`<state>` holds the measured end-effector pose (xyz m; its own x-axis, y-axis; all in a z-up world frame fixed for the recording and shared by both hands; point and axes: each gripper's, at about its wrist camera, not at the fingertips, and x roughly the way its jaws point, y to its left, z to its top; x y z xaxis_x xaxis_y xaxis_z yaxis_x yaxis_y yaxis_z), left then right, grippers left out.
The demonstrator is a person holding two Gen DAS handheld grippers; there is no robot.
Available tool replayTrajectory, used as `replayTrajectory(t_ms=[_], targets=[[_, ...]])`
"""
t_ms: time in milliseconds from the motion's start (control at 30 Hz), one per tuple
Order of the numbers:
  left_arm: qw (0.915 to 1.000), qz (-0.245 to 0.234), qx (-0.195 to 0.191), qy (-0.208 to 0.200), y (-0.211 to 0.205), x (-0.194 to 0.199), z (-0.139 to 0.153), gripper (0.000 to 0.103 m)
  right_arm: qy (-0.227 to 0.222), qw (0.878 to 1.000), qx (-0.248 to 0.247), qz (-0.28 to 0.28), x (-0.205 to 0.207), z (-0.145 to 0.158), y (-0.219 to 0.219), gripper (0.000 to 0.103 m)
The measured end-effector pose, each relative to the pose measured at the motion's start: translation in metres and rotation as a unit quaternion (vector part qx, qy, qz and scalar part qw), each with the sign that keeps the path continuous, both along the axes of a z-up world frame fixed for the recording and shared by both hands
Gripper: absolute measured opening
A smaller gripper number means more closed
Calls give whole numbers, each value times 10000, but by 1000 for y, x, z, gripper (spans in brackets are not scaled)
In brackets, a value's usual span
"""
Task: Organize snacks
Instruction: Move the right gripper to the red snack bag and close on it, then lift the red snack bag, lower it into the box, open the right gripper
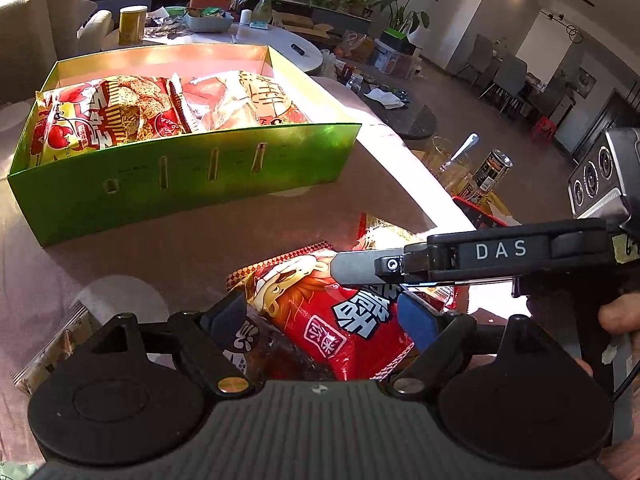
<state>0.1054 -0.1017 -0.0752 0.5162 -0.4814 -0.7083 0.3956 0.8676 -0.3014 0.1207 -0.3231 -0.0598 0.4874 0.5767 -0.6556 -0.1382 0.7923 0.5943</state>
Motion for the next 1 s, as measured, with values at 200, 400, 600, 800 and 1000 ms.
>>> replayTrajectory(t_ms=[200, 400, 600, 800, 1000], targets=[[9999, 8, 146, -63, -4, -1, -1, 88, -68, 10000, -49, 10, -2, -1, 0, 45], [9996, -237, 66, -105, -12, -4, -1, 85, -61, 9998, 2, 209, -2, -1, 11, 47], [9992, -218, 69, -321, -12, -9, 7, 84, -371, 9991, -115, 192, -6, 11, 16, 45], [9968, -192, 156, -759, -11, -17, 23, 84, -739, 9968, -196, 233, -10, 26, 20, 45], [9921, -252, 354, -1177, -15, -19, 35, 84, -943, 9952, -103, 225, -6, 34, 22, 45]])
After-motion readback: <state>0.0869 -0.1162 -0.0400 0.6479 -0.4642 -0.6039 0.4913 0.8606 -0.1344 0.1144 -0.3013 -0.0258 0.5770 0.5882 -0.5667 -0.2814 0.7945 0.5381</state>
